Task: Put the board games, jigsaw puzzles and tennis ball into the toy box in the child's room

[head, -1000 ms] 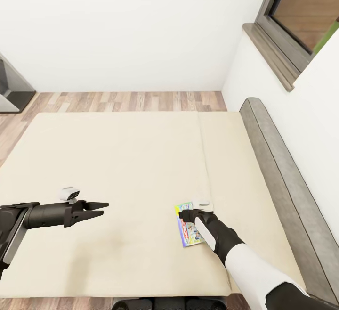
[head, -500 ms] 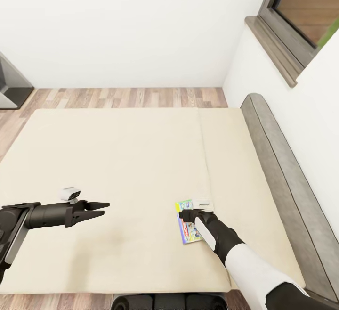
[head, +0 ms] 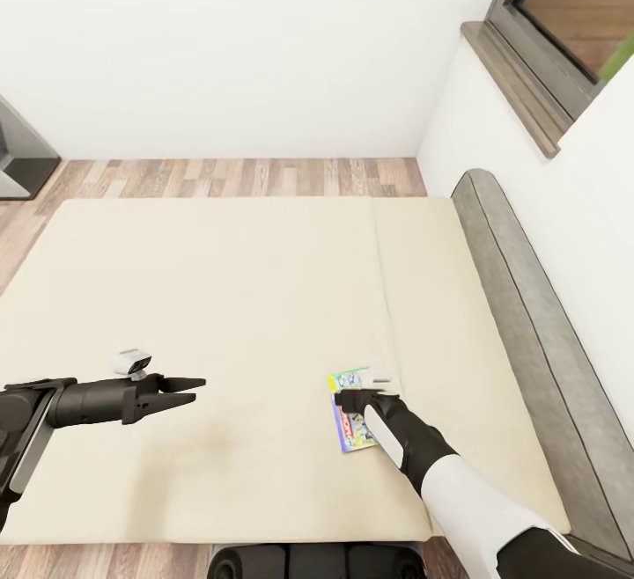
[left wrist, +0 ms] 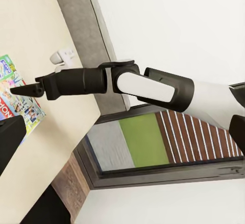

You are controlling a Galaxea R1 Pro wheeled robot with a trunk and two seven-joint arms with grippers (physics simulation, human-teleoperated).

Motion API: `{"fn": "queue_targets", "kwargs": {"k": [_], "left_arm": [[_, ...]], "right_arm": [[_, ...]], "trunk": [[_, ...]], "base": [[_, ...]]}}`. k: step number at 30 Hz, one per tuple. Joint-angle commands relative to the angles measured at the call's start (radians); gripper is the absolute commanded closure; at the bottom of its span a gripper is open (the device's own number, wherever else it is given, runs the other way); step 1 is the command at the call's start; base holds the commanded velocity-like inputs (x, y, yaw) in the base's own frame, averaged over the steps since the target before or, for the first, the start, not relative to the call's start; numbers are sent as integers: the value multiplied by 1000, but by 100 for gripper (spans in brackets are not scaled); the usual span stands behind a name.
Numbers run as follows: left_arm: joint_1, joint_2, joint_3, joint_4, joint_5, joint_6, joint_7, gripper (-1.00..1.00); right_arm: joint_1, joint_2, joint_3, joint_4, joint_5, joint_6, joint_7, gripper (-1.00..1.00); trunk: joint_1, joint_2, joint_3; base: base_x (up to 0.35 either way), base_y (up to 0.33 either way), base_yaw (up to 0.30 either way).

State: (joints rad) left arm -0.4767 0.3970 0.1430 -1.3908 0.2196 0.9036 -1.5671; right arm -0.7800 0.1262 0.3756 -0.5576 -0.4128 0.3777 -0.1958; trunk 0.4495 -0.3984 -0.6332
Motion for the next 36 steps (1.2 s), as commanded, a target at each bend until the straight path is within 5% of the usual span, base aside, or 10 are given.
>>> {"fn": "queue_targets", "kwargs": {"k": [1, 36], "left_arm": [[0, 0, 0, 0, 0, 11, -4, -100], [0, -5, -1, 0, 0, 11, -4, -100]], "right_arm": [[-1, -1, 6, -1, -11, -2, -10, -100], [-1, 0, 4, 1, -11, -21, -10, -100]], "trunk": [[1, -2, -1], [1, -2, -2]], "base": [[0, 0, 0], [0, 0, 0]]}}
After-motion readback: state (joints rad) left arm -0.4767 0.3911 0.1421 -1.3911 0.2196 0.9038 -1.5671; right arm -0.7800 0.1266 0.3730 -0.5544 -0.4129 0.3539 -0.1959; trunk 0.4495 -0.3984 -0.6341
